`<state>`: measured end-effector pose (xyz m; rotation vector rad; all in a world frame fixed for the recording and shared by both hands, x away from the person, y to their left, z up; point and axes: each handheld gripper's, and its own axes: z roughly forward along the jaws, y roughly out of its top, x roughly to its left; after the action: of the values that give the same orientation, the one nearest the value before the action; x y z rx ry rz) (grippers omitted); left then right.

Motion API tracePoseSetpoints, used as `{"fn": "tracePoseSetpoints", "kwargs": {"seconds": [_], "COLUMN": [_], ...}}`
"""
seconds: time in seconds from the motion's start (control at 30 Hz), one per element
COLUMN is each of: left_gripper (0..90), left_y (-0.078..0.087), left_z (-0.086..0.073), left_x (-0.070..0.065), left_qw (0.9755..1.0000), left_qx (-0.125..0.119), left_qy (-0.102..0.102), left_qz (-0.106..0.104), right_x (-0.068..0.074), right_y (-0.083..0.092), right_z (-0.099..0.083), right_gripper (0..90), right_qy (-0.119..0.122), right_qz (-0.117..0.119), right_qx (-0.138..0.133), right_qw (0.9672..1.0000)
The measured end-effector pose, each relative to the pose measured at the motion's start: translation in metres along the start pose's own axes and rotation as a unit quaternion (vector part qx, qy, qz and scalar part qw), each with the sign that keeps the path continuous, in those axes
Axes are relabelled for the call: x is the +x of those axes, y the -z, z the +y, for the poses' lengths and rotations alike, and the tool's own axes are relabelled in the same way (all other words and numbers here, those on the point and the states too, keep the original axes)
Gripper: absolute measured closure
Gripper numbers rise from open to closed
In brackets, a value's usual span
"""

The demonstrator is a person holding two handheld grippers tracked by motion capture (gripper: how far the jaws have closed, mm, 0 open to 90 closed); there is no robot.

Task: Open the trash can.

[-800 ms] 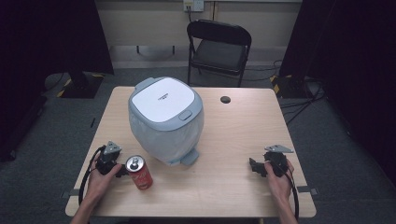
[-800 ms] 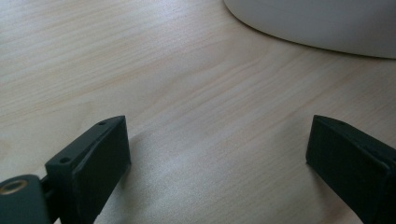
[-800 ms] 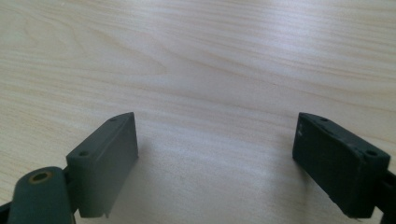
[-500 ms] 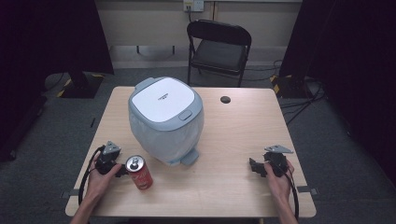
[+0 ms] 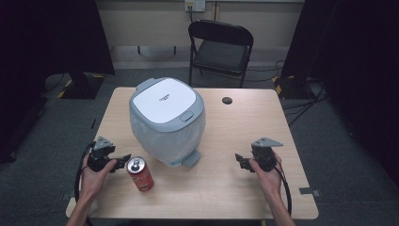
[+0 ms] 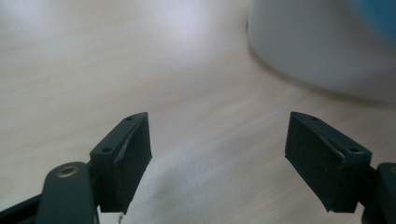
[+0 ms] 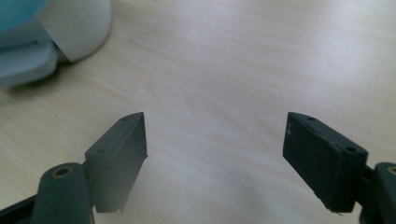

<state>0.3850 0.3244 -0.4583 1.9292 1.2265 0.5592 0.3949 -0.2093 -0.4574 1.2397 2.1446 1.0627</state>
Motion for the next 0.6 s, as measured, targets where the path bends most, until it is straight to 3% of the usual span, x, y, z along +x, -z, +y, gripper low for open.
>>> {"fn": "tracePoseSetpoints", "kwargs": {"seconds": [0.03,0.07,0.17,0.23,0.3,0.33,0.37,0.47,0.5,0.57,0.6], "left_gripper": [22.4,23.0,23.8,25.0,25.2,25.7,25.7,26.3,26.2,25.6,25.6], "left_y": [0.000,0.004,0.008,0.007,0.006,0.007,0.007,0.005,0.005,0.002,0.001], "left_z": [0.000,0.005,0.019,0.033,0.037,0.046,0.046,0.062,0.062,0.068,0.071], "left_x": [0.000,0.001,0.003,0.002,0.002,0.000,0.000,-0.003,-0.003,-0.004,-0.006], "left_qw": [1.0000,1.0000,0.9997,0.9995,0.9991,0.9985,0.9985,0.9983,0.9983,0.9989,0.9993], "left_qx": [0.000,-0.007,-0.022,-0.026,-0.033,-0.041,-0.041,-0.045,-0.045,-0.040,-0.035], "left_qy": [0.000,-0.003,0.002,0.003,0.010,0.015,0.015,0.014,0.014,0.013,0.005], "left_qz": [0.000,0.004,-0.008,-0.017,-0.023,-0.034,-0.034,-0.033,-0.033,-0.022,-0.015], "right_x": [0.000,0.004,0.008,0.014,0.016,0.019,0.019,0.027,0.027,0.029,0.029], "right_y": [0.000,-0.005,-0.012,-0.021,-0.024,-0.031,-0.031,-0.045,-0.045,-0.061,-0.061], "right_z": [0.000,0.013,0.027,0.051,0.060,0.077,0.077,0.106,0.106,0.121,0.121], "right_gripper": [21.4,21.9,22.6,23.2,23.4,23.6,23.6,23.9,23.9,25.4,25.4], "right_qy": [0.000,0.001,0.009,0.018,0.023,0.027,0.027,0.038,0.038,0.059,0.059], "right_qz": [0.000,0.009,0.015,0.021,0.023,0.030,0.030,0.041,0.041,0.031,0.031], "right_qx": [0.000,-0.009,-0.011,-0.024,-0.030,-0.038,-0.038,-0.051,-0.051,-0.055,-0.055], "right_qw": [1.0000,0.9999,0.9998,0.9993,0.9990,0.9984,0.9984,0.9971,0.9971,0.9963,0.9963]}}
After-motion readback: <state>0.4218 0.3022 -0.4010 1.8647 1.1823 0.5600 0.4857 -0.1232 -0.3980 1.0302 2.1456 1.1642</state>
